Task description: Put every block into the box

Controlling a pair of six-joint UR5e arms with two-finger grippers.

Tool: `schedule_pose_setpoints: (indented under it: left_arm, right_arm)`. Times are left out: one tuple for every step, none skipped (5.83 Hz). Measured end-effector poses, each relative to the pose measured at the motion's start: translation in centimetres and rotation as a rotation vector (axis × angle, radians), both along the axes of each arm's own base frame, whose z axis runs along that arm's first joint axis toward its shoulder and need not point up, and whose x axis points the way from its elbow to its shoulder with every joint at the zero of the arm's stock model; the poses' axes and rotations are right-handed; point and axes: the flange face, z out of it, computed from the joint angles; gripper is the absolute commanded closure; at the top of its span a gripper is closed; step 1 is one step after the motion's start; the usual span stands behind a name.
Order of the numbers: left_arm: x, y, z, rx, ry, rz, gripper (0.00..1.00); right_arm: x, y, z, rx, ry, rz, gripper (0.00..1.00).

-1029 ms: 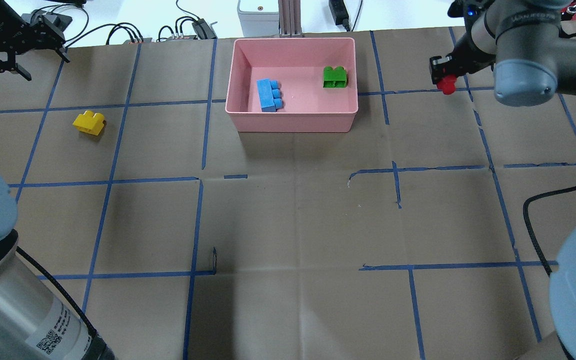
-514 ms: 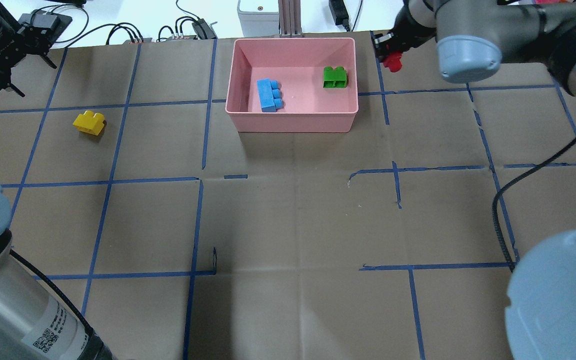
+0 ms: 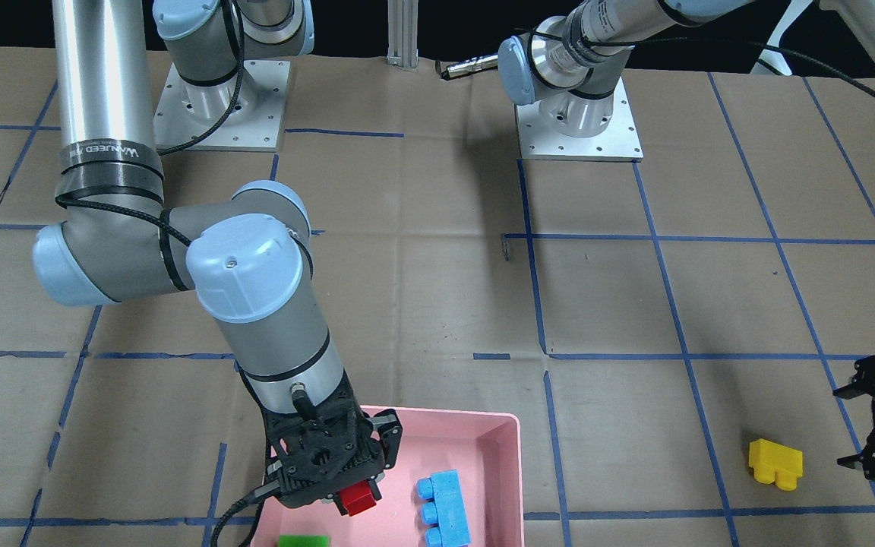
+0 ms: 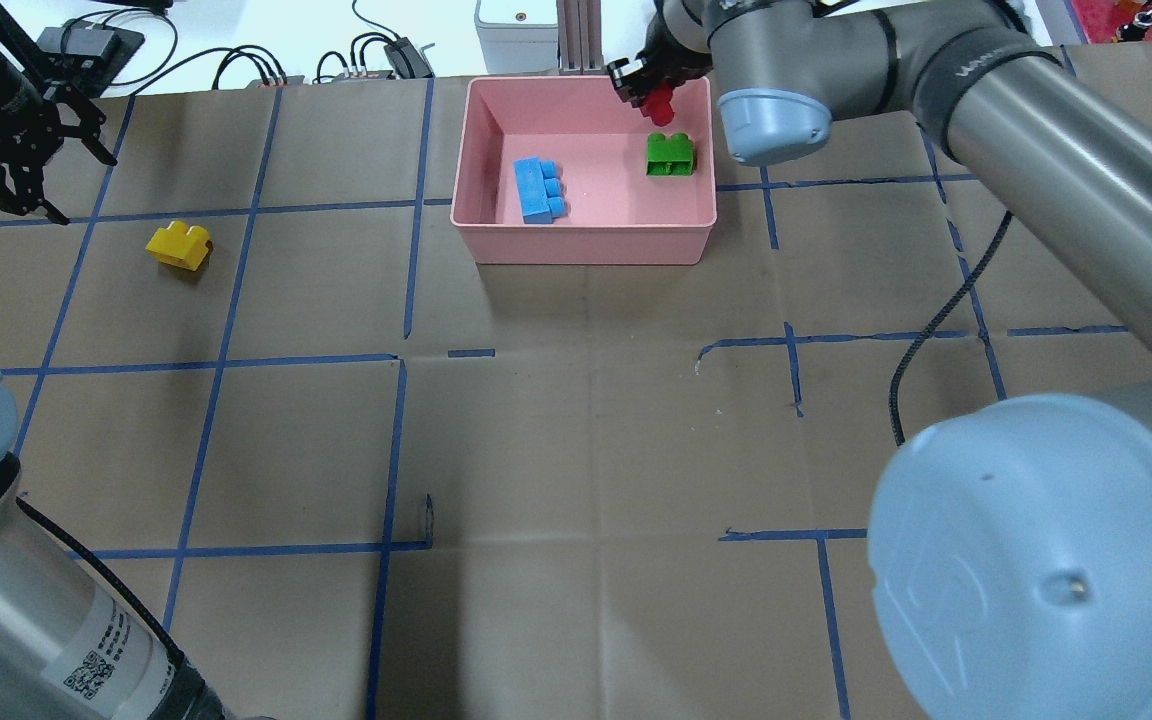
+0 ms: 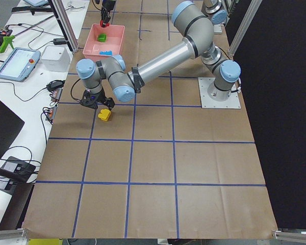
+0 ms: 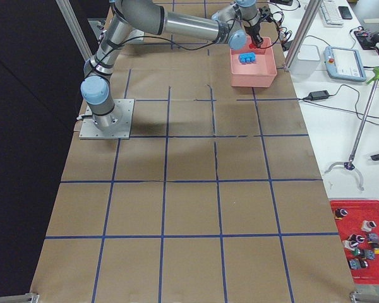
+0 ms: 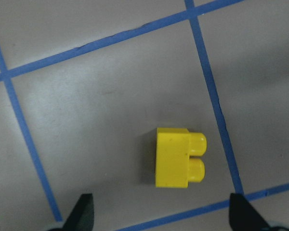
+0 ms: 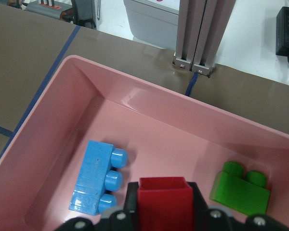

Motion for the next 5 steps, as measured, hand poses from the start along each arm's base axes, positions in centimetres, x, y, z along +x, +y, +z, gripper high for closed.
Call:
schedule_pose_setpoints:
  left_arm:
    - [-0.5, -0.5, -3.1, -0.009, 0.001, -0.005, 0.01]
    - [-1.1, -0.5, -5.1, -0.015, 0.001, -0.009, 0.01]
    - [-1.4, -0.2, -6.7, -0.024, -0.002, -0.011, 0.01]
    - [-1.6, 0.2, -7.8, -0.027, -0.002, -0.013, 0.01]
    - [-1.8, 0.6, -8.5, -0.028, -0.002, -0.015, 0.19]
  right_arm:
    - [0.3, -0.2, 0.7, -0.032, -0.004, 0.009, 0.0]
    - [0.3, -0.3, 1.7, -0.073, 0.001, 0.019, 0.0]
    - [0.3, -0.3, 2.2, -0.087, 0.007, 0.029, 0.0]
    - [0.0, 0.0, 2.1, -0.049, 0.018, 0.031, 0.0]
    - [-0.9, 0.5, 2.9, 0.0, 0.034, 0.03, 0.0]
